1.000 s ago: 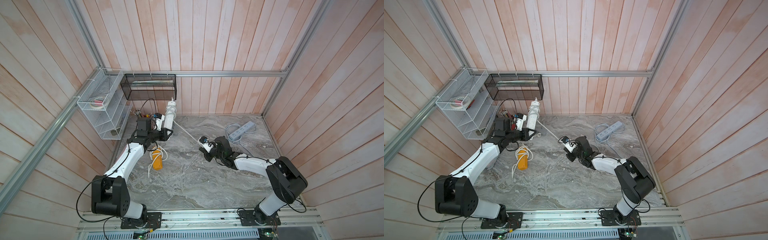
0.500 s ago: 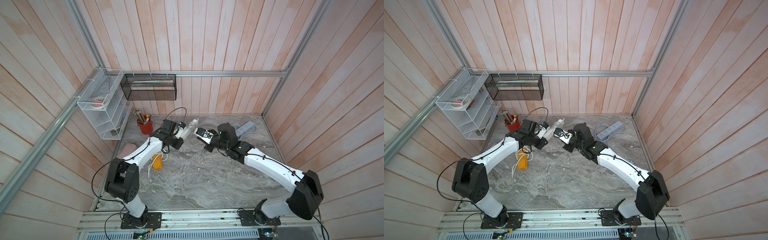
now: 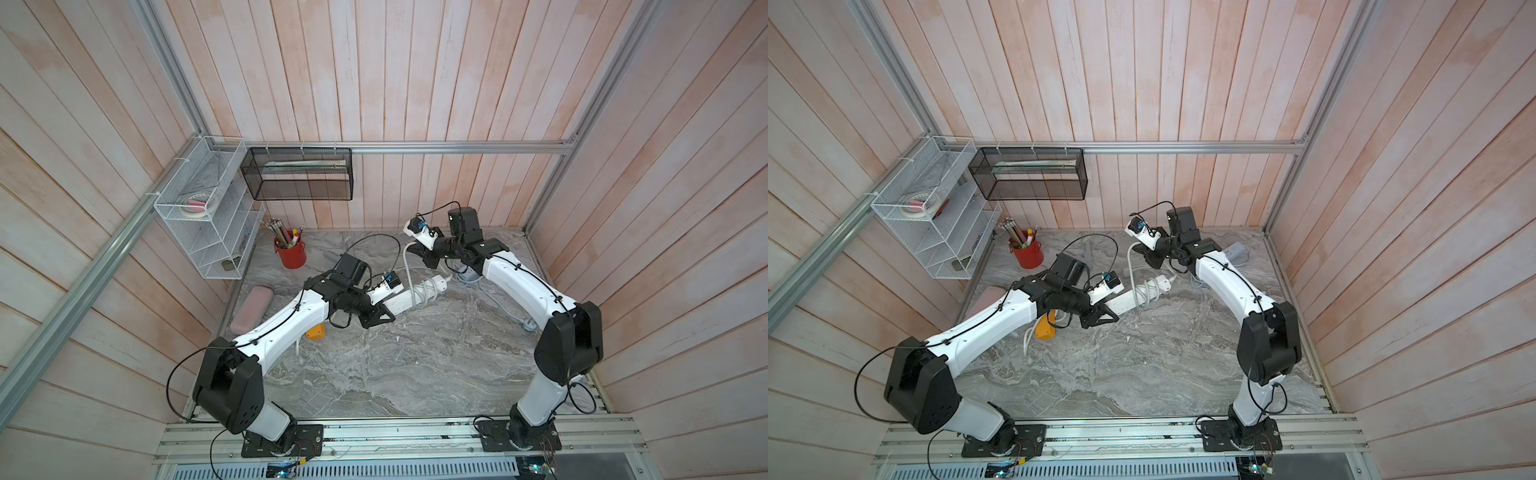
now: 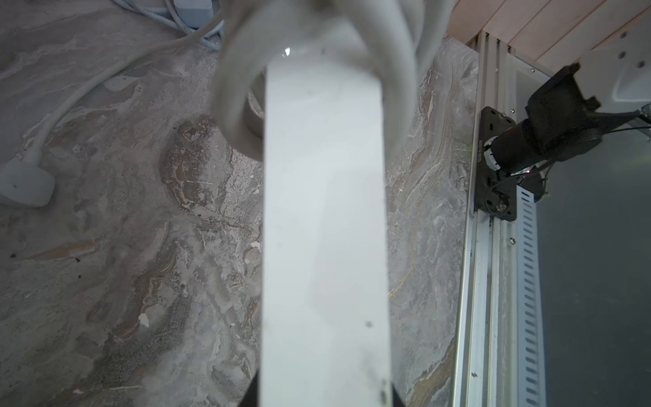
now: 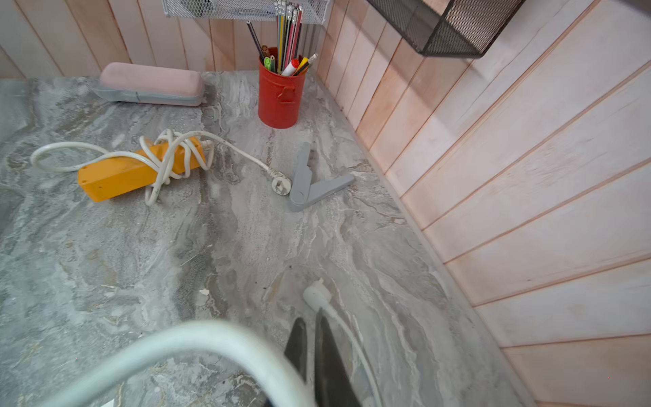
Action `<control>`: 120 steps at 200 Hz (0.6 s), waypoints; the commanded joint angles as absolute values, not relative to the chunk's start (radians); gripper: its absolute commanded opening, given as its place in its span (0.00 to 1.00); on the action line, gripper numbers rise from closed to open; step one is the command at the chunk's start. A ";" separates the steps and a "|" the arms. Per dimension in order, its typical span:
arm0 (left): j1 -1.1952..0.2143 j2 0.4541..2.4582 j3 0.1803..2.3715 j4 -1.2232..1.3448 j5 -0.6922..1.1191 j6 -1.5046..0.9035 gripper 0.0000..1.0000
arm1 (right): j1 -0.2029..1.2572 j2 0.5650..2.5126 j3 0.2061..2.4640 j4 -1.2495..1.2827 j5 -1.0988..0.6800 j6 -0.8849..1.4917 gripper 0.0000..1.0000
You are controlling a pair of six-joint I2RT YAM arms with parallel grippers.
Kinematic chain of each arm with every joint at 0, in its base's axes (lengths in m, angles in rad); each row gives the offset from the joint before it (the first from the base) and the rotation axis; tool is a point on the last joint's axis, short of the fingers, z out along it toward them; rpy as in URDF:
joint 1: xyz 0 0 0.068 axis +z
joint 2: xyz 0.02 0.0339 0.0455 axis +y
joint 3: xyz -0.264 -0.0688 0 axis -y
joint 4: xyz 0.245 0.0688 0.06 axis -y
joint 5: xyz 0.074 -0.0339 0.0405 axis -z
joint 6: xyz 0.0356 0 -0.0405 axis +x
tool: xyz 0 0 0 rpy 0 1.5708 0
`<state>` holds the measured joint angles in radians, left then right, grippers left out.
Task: Wrap the cord around the power strip
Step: Wrap the power cord around the power strip.
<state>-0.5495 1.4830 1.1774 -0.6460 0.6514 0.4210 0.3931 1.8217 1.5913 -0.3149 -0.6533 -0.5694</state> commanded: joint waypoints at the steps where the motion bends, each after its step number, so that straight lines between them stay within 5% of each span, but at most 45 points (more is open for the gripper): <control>1: -0.568 1.369 1.133 -0.582 0.870 0.503 0.00 | 0.323 1.912 1.634 -0.204 -0.817 -0.460 0.13; 34: -0.535 1.324 1.139 -0.480 0.934 0.420 0.00 | 0.316 1.936 1.450 0.104 -0.849 -0.251 0.39; 73: -0.487 1.273 1.092 -0.212 0.851 0.217 0.00 | 0.316 1.946 1.269 0.392 -0.804 -0.046 0.49; 120: -0.469 1.264 1.089 -0.052 0.752 0.071 0.00 | 0.349 2.008 1.184 0.644 -0.721 0.158 0.49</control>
